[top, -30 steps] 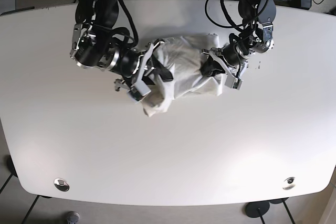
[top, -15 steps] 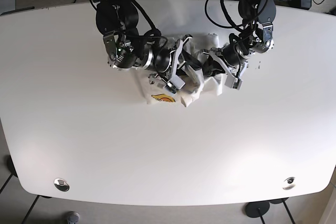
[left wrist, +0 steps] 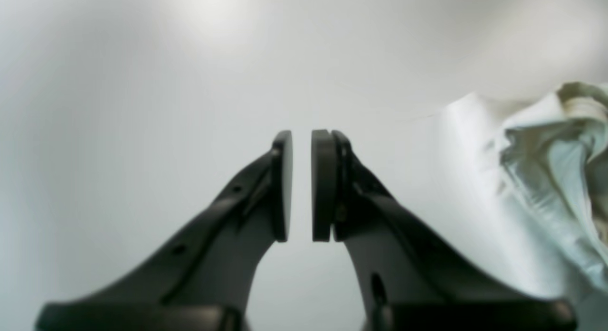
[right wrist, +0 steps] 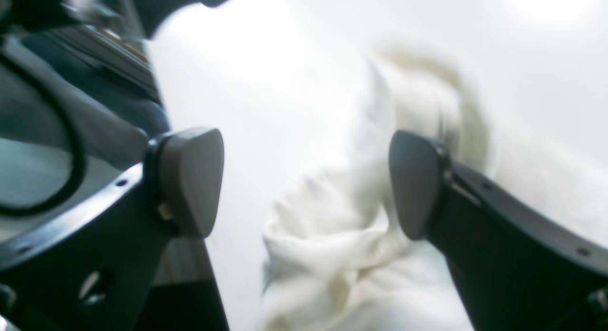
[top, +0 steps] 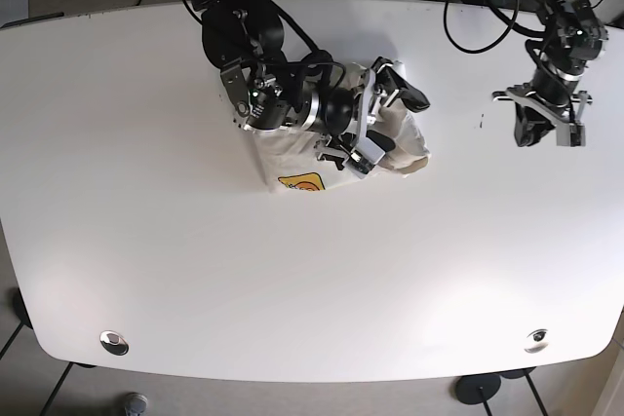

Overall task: Fold the T-shirt properly
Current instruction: 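Grasp the other strip end with the right gripper and fold it inward, then press and adjust the folded bundle with both grippers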

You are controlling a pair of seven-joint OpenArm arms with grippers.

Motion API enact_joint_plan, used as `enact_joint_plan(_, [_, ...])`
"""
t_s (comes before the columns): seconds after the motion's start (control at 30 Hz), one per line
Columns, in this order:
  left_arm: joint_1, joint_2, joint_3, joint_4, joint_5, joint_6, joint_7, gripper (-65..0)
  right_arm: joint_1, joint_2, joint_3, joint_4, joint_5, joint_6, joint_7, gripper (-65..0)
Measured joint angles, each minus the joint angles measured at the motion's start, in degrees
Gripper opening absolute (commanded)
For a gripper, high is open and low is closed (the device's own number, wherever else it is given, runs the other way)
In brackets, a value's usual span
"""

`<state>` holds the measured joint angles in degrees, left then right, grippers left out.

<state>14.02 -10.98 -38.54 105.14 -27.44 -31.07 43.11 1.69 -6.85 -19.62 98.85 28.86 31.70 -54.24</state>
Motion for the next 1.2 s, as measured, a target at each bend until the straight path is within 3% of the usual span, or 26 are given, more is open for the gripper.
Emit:
enact_joint_plan(0.13, [1.64,-2.21,-3.74,-1.09,0.02,-5.86,-0.42,-59.3,-0.39,1.05,1.07,5.01,0.35,-0.02,0.59,-13.3])
enact_joint_plan(0.33, [2.23,-2.27,-1.81,-0.85,0.37,-6.03,-0.55,-59.3,-5.60,7.37,5.44,8.96,2.56,-0.13,0.09,-16.0])
enact_joint_plan(0.37, [2.34,-2.16,-0.39,-0.85,0.39,-6.08,-0.31,-59.3,-6.16,7.52,5.44,8.87,2.21,-0.17,-0.02,-20.8])
enact_joint_plan(0.4, [2.16,-1.90,1.03,-0.85,0.22,-6.23,-0.33,-59.3,-7.50,7.28,5.40,8.22,1.79,-0.20,0.28,-31.2])
enact_joint_plan(0.47, [2.12,-2.05,1.95,-0.85,0.09,-6.29,-0.57,-59.3,-9.20,6.67,4.94,4.83,2.62,-0.09,0.37,-45.5])
enact_joint_plan(0.53, [2.21,-2.08,3.28,-0.85,0.37,-6.25,-0.50,-59.3,-9.22,5.11,2.82,-0.07,0.35,-0.31,0.11,-50.1])
enact_joint_plan(0.7, [2.19,-2.10,3.89,-0.85,0.00,-6.27,-0.50,-59.3,-3.37,1.25,-5.40,-9.01,-2.27,-0.13,4.09,-46.1])
enact_joint_plan(0.83, [2.19,-2.27,4.00,0.85,0.17,-6.27,-0.52,-59.3,0.44,1.14,-10.36,-11.26,-0.96,-0.22,3.87,-46.1])
enact_joint_plan(0.93, [2.16,-2.32,4.02,2.97,0.02,-6.29,-0.50,-59.3,0.20,1.68,-11.02,-5.01,1.66,-0.20,3.87,-46.1])
enact_joint_plan(1.03, [2.19,-2.86,8.66,5.57,0.39,-5.90,-0.52,-59.3,-1.49,4.90,-5.40,4.28,2.64,0.07,4.31,-46.1])
enact_joint_plan(1.07, [2.16,-2.54,12.09,5.73,-0.04,-6.40,-0.55,-59.3,-1.81,5.64,-0.72,5.25,2.45,0.02,4.04,-46.3])
enact_joint_plan(1.2, [2.29,-2.71,20.76,5.73,0.57,-5.77,-0.57,-59.3,-1.84,6.19,10.51,5.27,1.36,-0.20,4.09,-46.3])
